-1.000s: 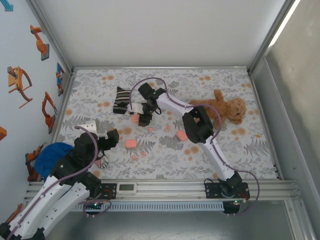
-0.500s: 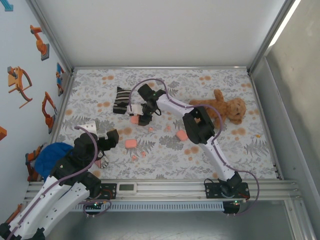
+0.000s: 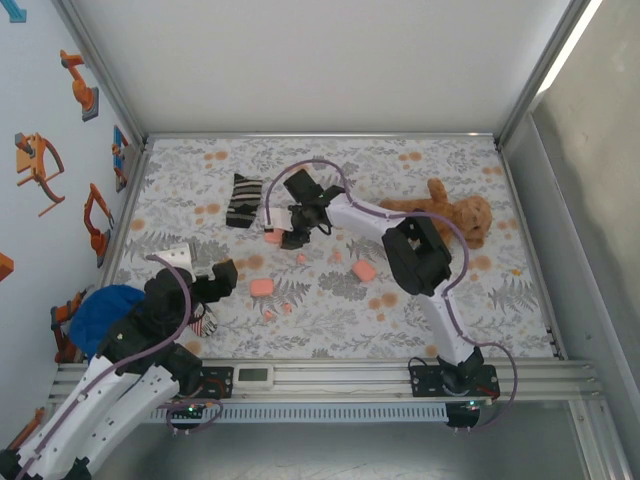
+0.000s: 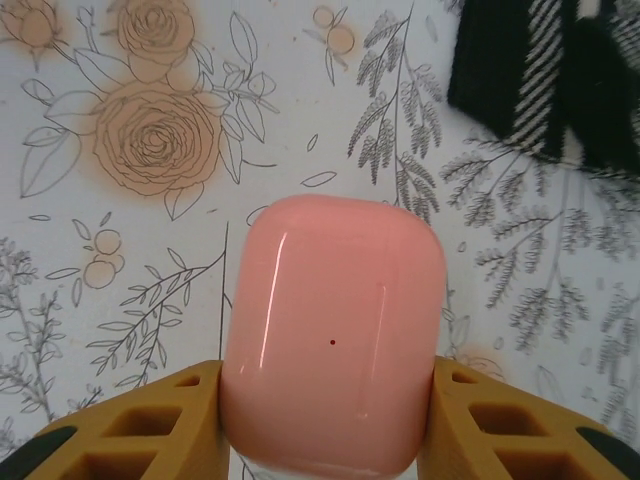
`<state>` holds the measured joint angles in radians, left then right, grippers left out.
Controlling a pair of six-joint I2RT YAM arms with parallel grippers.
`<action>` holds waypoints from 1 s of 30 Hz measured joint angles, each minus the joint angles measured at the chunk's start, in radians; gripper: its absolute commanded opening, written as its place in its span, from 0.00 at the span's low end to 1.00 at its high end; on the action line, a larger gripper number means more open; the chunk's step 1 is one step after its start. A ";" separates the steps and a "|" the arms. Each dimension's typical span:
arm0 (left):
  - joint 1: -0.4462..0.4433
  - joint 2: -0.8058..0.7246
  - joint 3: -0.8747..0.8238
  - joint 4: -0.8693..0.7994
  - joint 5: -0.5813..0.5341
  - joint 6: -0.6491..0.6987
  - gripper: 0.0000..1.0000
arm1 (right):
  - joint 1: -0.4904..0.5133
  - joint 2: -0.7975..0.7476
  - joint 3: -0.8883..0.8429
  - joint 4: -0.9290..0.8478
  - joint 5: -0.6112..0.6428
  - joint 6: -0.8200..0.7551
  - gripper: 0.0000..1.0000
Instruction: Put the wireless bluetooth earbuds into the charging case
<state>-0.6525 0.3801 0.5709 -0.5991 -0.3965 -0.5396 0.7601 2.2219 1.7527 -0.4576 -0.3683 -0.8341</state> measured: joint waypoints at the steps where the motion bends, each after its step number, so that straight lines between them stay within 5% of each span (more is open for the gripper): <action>1: 0.000 -0.005 0.001 0.000 0.002 0.000 0.96 | 0.000 -0.031 -0.024 0.013 0.004 0.000 0.43; 8: 0.000 -0.024 0.024 0.007 0.055 0.001 1.00 | 0.000 -0.280 -0.224 0.116 0.036 0.009 0.43; 17: 0.000 0.030 0.072 0.078 0.182 0.026 0.88 | 0.000 -0.586 -0.481 0.180 0.097 0.033 0.43; 30: 0.000 0.220 0.116 0.326 0.528 0.047 0.83 | 0.001 -0.951 -0.655 0.152 0.152 0.052 0.42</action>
<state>-0.6525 0.5999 0.6865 -0.2733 0.1314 -0.4931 0.7609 1.2713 1.0973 -0.3058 -0.2165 -0.7818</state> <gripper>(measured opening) 0.837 0.429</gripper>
